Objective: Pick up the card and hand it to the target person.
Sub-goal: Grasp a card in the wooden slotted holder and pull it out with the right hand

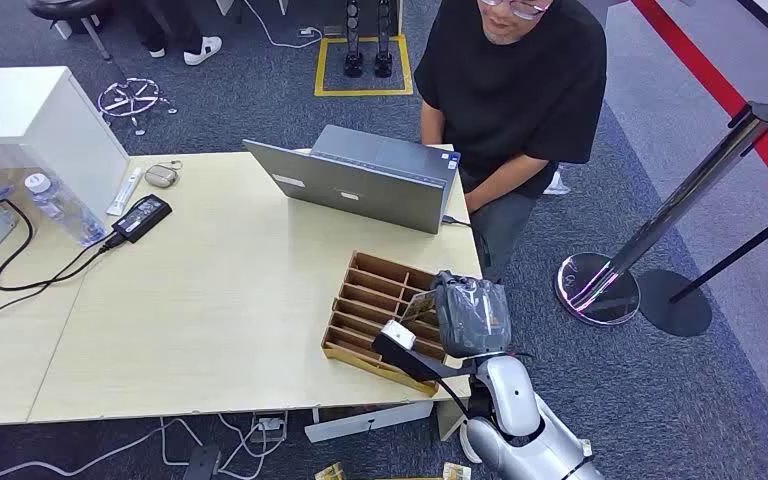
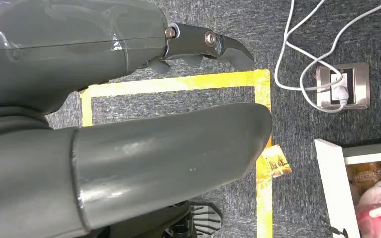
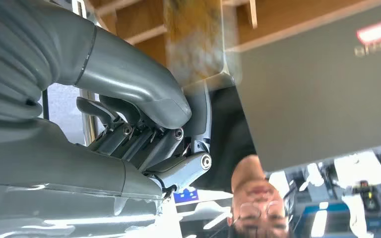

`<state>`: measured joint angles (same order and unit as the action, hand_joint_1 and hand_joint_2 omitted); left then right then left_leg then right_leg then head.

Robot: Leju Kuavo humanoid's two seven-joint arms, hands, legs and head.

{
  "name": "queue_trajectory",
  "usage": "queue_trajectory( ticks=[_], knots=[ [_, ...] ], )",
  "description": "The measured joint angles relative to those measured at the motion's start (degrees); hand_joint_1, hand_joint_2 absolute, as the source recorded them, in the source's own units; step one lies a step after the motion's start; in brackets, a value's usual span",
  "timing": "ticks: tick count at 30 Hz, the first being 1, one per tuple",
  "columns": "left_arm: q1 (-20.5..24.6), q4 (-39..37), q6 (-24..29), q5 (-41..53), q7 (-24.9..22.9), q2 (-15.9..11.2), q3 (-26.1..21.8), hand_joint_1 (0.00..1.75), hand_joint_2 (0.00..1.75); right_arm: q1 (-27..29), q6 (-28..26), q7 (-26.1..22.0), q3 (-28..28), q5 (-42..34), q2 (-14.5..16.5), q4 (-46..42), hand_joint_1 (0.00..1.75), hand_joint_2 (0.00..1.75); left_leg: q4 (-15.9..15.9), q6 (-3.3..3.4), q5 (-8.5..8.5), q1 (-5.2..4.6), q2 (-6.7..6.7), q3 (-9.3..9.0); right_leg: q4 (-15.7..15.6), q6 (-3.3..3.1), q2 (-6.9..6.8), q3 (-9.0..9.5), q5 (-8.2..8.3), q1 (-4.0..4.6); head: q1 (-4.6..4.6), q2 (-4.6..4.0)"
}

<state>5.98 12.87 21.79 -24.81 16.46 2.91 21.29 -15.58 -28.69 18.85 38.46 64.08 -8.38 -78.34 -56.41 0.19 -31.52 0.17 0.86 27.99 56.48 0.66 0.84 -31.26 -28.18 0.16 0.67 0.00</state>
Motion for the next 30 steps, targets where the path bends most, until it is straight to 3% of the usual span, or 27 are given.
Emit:
queue_trajectory(
  ticks=[20,21,22,25,26,28,30],
  knots=[
    [0.0,0.0,0.0,-0.2,0.0,0.0,0.4,0.00,0.00,-1.5,-2.2,-1.2,-2.8,-0.5,-0.5,-3.8,1.72,1.75,0.0,0.00,0.00,0.00,0.00,0.00,0.0,0.00,0.00,0.00,0.00,0.00,0.01,0.00],
    [0.0,0.0,0.0,-0.2,0.0,0.0,0.5,0.00,0.00,-1.7,-2.4,-1.3,-2.9,-0.5,-0.5,-3.8,1.65,1.75,0.0,0.00,0.00,0.00,0.00,0.00,0.0,0.00,0.00,0.00,0.00,0.00,0.00,0.00],
    [0.1,0.0,0.0,-0.2,0.0,0.0,0.6,0.00,0.00,-1.9,-2.7,-1.4,-3.0,-0.6,-0.5,-3.8,1.41,1.75,0.0,0.00,0.00,0.00,0.00,0.00,0.0,0.00,0.00,0.00,0.00,0.00,0.01,0.00],
    [0.1,0.0,0.0,-0.2,0.0,0.0,0.8,0.00,0.00,-2.7,-3.2,-1.8,-3.6,-1.4,-0.6,-3.8,0.32,1.75,0.0,0.00,0.00,0.00,0.00,0.00,0.0,0.00,0.00,0.00,0.00,0.00,0.00,0.00],
    [0.1,0.0,0.0,-0.2,0.0,0.0,0.8,0.00,0.00,-2.9,-3.4,-2.0,-3.8,-1.8,-0.6,-3.8,0.12,1.75,0.0,0.00,0.00,0.00,0.00,0.00,0.0,0.00,0.00,0.00,0.00,0.00,-0.01,0.00],
    [0.1,0.0,0.0,-0.2,0.0,0.0,0.8,0.00,0.00,-3.3,-3.5,-2.4,-4.1,-2.8,-0.6,-3.8,0.00,1.75,0.0,0.00,0.00,0.00,0.00,0.00,0.0,0.00,0.00,0.00,0.00,0.00,-0.01,0.01],
    [0.1,0.0,0.0,-0.2,0.0,0.0,1.0,0.00,0.00,-3.5,-3.6,-2.8,-4.2,-3.6,-0.6,-3.7,0.00,1.75,0.0,0.00,0.00,0.00,0.00,0.00,0.0,0.00,-0.01,0.00,0.00,0.00,0.00,0.01]
  ],
)
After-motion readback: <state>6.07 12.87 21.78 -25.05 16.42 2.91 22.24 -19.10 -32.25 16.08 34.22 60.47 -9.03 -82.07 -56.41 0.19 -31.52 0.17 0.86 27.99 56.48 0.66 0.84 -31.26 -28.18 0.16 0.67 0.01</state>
